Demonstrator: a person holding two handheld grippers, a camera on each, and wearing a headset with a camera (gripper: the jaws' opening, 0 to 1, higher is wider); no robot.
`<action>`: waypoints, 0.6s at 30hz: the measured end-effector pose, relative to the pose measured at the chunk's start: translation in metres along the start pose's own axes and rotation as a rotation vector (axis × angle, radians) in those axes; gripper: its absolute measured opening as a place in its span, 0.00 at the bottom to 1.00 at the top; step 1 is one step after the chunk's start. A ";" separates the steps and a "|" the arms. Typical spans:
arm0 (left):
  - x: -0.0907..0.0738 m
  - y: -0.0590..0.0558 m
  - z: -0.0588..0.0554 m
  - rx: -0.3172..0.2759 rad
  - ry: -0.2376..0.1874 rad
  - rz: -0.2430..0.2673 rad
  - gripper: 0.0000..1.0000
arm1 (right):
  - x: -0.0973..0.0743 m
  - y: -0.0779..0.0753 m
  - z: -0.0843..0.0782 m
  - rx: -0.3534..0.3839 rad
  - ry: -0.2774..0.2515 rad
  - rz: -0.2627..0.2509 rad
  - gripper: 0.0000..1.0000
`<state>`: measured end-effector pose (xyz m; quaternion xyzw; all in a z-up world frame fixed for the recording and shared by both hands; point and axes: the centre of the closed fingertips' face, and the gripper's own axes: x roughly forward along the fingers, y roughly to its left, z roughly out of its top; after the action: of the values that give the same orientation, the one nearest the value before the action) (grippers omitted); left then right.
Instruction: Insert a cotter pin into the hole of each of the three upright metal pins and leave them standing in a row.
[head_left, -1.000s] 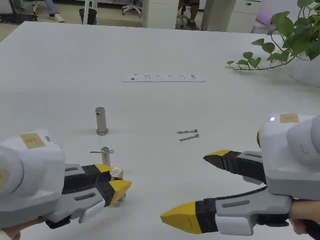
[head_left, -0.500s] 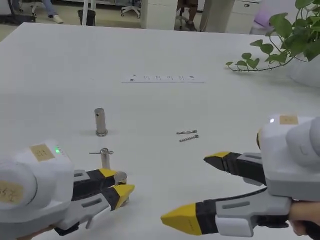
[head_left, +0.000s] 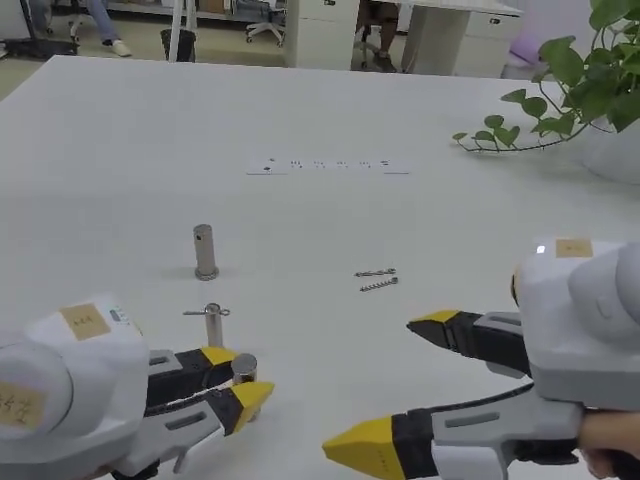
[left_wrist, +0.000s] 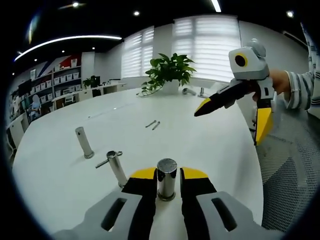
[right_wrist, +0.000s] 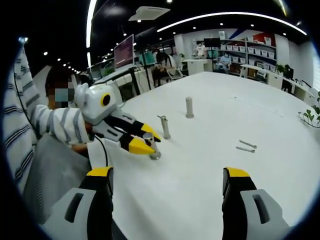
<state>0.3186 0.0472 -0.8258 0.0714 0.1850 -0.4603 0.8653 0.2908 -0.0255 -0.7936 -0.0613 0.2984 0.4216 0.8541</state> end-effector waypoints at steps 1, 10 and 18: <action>0.000 -0.001 0.000 -0.001 0.002 0.000 0.20 | 0.000 0.000 0.000 -0.001 0.001 0.001 0.91; -0.017 0.000 0.000 -0.044 -0.025 0.016 0.39 | -0.003 0.002 -0.005 -0.008 0.019 0.014 0.91; -0.036 -0.003 -0.005 -0.116 -0.011 0.027 0.81 | -0.005 0.002 -0.007 -0.014 0.032 0.025 0.91</action>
<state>0.2970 0.0746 -0.8161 0.0211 0.2056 -0.4376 0.8751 0.2840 -0.0305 -0.7958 -0.0704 0.3096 0.4334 0.8434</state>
